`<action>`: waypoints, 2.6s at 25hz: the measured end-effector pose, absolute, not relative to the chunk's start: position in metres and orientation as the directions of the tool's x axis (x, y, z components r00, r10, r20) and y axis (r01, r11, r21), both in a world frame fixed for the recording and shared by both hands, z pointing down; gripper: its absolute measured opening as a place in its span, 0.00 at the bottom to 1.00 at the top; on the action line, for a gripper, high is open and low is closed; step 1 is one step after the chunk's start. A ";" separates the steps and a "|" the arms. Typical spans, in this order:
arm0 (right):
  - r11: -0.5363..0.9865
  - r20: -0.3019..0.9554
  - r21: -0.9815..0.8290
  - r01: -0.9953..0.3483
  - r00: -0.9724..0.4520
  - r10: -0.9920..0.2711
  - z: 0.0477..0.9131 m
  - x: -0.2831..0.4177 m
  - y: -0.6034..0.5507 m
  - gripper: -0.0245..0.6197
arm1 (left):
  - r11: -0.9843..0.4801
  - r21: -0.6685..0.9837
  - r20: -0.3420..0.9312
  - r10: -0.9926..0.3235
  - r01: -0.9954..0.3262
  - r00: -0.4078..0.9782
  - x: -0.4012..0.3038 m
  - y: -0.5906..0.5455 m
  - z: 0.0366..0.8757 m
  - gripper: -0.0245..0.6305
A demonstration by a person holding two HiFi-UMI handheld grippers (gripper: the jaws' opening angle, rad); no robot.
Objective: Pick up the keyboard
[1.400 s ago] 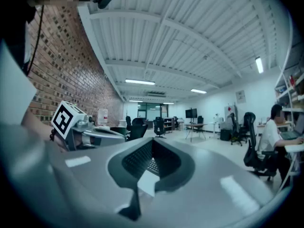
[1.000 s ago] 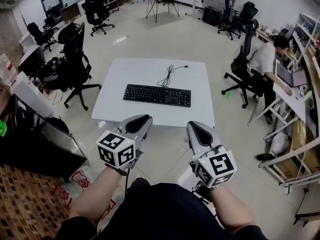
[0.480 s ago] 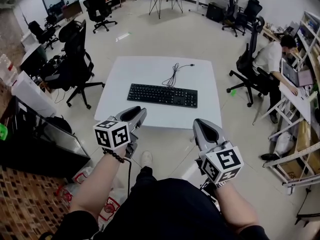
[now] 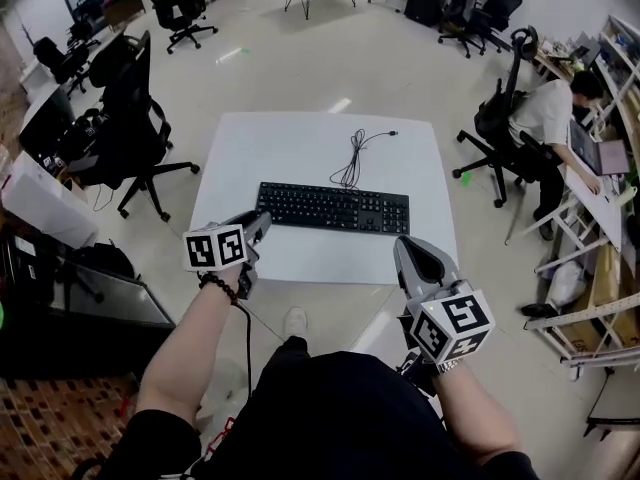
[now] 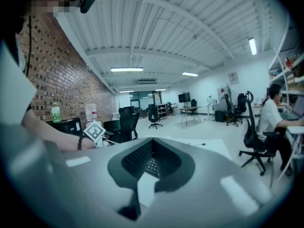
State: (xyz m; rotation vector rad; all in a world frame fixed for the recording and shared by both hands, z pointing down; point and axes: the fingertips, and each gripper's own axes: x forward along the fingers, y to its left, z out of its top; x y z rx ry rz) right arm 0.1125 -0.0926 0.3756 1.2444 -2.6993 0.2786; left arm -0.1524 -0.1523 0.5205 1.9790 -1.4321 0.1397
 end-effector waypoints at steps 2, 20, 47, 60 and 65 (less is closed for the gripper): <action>0.624 0.243 -0.119 -0.773 -0.632 -0.736 0.384 0.103 -0.109 0.04 | -0.127 0.463 0.502 -0.778 -0.877 0.378 -0.173 -0.171 0.544 0.25; 0.444 0.413 -0.294 -0.846 -0.532 -0.739 0.471 0.071 -0.199 0.04 | -0.009 0.640 0.656 -0.515 -0.769 0.552 -0.214 -0.256 0.678 0.27; -0.073 0.497 -0.815 -0.575 -0.629 -0.598 0.613 0.072 -0.190 0.34 | -0.078 0.719 0.574 -0.495 -0.691 0.652 -0.194 -0.241 0.591 0.16; -0.200 0.410 -0.896 -0.397 -0.566 -0.715 0.651 0.083 -0.231 0.37 | -0.088 0.716 0.569 -0.501 -0.693 0.652 -0.187 -0.237 0.570 0.15; -0.184 0.350 -0.924 -0.336 -0.547 -0.760 0.656 0.084 -0.246 0.39 | -0.087 0.715 0.569 -0.503 -0.694 0.650 -0.186 -0.235 0.566 0.15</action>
